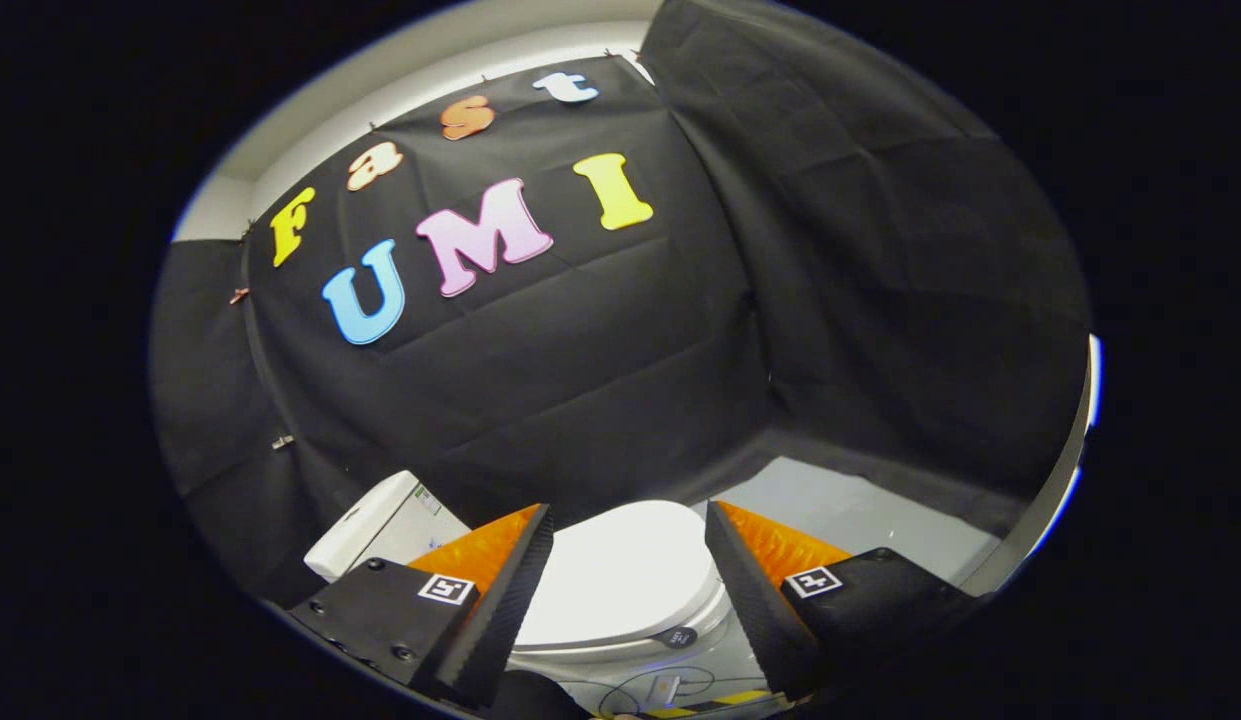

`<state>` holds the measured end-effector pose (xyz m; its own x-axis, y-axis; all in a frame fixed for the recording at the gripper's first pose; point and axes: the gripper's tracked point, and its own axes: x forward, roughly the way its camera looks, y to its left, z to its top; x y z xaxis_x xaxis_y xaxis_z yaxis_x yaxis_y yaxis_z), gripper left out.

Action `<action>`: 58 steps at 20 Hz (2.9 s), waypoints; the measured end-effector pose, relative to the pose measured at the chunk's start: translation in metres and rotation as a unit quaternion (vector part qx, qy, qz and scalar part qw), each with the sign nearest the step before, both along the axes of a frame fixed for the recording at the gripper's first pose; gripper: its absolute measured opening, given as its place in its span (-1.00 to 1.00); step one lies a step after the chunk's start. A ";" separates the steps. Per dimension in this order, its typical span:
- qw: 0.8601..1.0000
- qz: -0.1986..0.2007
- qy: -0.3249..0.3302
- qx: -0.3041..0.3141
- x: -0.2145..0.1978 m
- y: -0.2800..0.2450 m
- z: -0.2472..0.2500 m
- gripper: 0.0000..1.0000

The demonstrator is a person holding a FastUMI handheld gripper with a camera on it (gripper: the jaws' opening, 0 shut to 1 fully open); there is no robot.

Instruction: Open the toilet lid.

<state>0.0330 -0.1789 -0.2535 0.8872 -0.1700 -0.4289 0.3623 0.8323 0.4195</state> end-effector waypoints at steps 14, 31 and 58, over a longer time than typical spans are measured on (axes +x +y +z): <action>0.966 -0.019 0.170 0.195 -0.012 0.011 -0.223 0.93; 0.912 -0.009 0.209 0.354 -0.021 0.062 -0.319 0.02; 0.968 0.077 0.184 0.151 0.007 0.075 -0.225 -0.68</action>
<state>0.0402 -0.1035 -0.4781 0.6704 0.1345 -0.7297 0.4140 0.7482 0.5184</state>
